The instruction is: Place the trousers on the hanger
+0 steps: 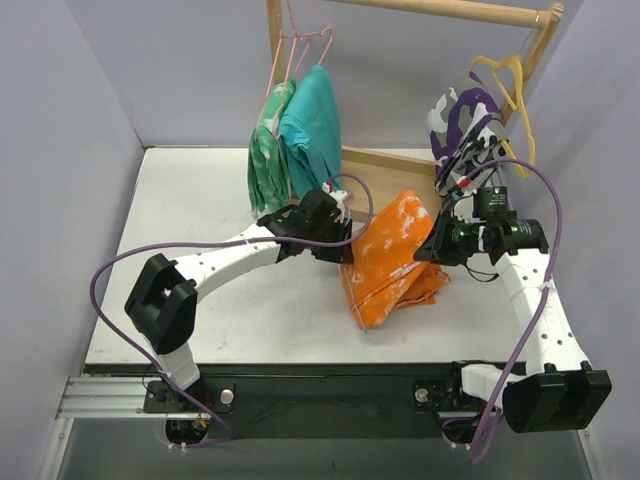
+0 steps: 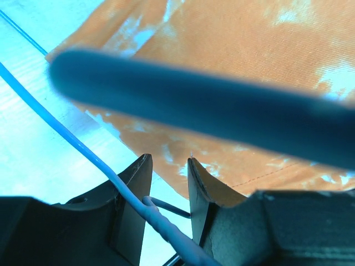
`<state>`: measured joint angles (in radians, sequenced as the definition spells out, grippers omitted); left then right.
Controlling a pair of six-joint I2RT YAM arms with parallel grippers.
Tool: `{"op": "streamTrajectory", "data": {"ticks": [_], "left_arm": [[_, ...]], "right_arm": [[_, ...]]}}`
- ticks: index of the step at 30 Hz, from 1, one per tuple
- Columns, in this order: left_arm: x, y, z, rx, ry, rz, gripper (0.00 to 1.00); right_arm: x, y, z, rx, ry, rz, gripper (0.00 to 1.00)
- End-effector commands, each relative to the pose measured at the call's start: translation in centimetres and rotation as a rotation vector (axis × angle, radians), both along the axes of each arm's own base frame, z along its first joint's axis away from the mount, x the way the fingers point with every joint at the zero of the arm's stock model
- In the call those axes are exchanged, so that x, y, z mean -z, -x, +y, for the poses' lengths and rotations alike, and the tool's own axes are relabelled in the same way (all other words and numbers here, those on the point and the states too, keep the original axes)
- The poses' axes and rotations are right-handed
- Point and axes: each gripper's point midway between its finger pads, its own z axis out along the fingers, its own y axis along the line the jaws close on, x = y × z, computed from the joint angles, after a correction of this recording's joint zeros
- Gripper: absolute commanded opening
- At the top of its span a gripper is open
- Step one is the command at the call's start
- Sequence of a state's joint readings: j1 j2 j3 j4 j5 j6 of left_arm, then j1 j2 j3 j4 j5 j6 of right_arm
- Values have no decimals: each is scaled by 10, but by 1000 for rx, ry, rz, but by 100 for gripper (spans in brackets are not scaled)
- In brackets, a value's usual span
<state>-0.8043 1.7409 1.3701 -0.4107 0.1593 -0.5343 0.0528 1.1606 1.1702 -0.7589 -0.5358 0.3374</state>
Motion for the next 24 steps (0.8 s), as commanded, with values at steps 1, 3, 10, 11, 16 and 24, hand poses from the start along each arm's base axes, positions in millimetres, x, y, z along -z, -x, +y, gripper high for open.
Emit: {"op": "streamTrajectory", "data": {"ticks": [1, 3, 10, 11, 16, 24], "left_arm": [[2, -13, 27, -41, -92, 5, 0], [-1, -15, 28, -51, -91, 3, 0], [-2, -20, 42, -103, -111, 14, 0], [1, -19, 44, -105, -121, 22, 0], [10, -19, 53, -136, -135, 45, 0], [-28, -22, 19, -29, 7, -8, 0]], "right_arm": [[16, -7, -18, -11, 60, -4, 0], [27, -10, -25, -7, 100, 11, 0], [58, -23, -53, 62, 248, 59, 0], [61, -24, -55, 74, 261, 68, 0], [92, -25, -63, 115, 297, 146, 0], [105, -26, -71, 182, 331, 207, 27]]}}
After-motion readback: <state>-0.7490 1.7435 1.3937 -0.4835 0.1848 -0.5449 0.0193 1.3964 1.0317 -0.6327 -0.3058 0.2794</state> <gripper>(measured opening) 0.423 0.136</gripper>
